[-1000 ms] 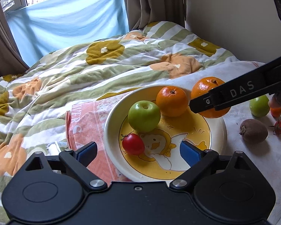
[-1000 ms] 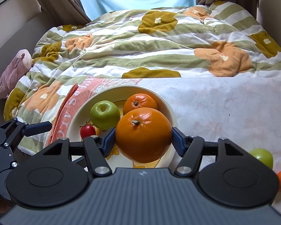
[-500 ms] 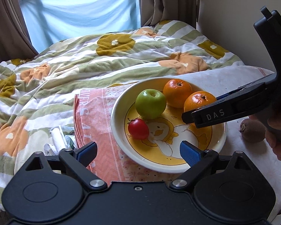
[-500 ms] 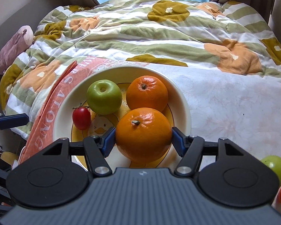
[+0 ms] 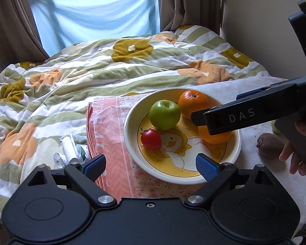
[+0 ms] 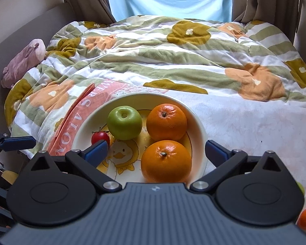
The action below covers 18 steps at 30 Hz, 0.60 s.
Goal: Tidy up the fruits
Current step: 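Withdraw both tools from the bowl toward the remaining fruits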
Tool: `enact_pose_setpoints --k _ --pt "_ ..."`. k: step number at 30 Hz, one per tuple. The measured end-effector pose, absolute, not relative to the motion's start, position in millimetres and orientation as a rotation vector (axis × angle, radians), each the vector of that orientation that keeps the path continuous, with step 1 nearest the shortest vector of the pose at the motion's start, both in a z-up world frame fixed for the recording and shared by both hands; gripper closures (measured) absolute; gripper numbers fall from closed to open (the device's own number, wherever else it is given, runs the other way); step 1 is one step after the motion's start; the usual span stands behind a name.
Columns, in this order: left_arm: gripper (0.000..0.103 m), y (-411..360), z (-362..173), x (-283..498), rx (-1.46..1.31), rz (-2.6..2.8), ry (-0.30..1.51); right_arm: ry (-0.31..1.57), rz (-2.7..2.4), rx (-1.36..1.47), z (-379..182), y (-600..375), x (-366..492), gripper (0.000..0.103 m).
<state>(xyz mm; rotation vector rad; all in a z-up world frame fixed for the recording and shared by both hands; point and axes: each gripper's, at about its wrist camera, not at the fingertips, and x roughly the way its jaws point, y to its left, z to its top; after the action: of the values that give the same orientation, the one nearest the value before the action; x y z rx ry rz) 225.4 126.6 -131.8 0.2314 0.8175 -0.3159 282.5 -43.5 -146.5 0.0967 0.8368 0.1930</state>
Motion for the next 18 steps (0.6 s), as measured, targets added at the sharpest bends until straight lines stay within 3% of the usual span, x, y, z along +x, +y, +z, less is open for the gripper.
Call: enact_pose_setpoints --k 18 --pt "0.006 123.8 -65.3 175.5 0.192 -0.315 0.664 0.756 0.054 0.069 -65.3 -71.2 204.4 0.0"
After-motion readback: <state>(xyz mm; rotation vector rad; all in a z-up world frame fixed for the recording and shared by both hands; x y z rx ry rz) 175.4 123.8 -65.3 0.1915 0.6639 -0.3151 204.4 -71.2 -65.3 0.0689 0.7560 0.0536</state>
